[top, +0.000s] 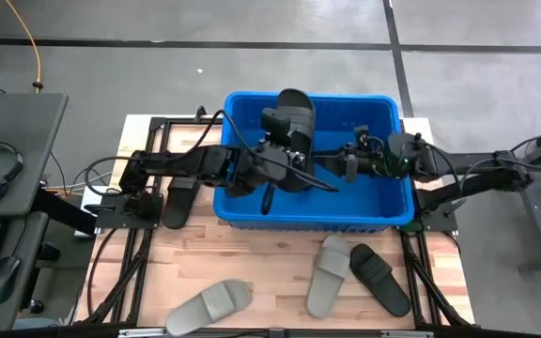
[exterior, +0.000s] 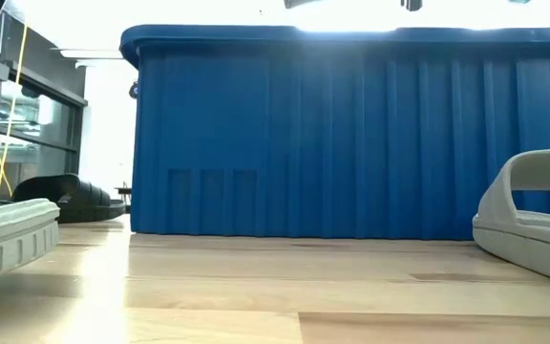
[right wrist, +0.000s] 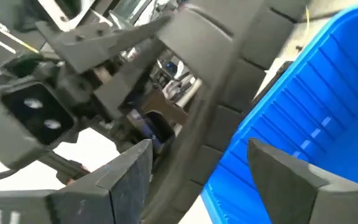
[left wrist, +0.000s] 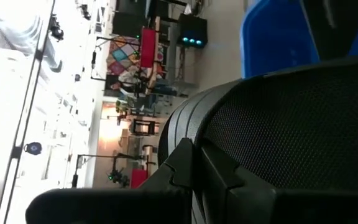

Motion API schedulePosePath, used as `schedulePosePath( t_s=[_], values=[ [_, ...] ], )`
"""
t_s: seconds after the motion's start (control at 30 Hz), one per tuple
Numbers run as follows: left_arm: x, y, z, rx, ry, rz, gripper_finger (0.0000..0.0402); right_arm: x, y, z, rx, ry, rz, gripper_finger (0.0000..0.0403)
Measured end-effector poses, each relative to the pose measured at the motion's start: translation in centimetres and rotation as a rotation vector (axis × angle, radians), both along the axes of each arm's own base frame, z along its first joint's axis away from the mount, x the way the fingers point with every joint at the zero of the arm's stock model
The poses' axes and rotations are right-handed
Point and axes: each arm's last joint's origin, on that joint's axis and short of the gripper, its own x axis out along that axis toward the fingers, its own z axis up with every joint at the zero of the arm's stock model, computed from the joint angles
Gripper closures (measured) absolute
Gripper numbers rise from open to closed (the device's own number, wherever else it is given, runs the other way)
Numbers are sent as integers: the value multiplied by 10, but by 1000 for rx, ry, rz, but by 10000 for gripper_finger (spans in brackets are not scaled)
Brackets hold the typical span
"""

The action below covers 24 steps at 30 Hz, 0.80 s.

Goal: Pick and place slides into bin
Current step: Put the black slides on top of the black slides into the blue bin

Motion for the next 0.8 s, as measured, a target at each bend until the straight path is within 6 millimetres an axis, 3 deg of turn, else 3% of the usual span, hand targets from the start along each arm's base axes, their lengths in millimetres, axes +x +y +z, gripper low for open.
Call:
schedulePosePath(
  t_s=[0.27,0.6,0.8],
  values=[
    [0,0,0,11,15,-5,401,0,-9,1,7,-12,39,146],
    [1,0,0,9,15,-8,401,9,-14,-3,7,-3,39,69],
    [1,0,0,-4,3,-27,401,18,-15,-7,16,-6,46,75]
  ],
)
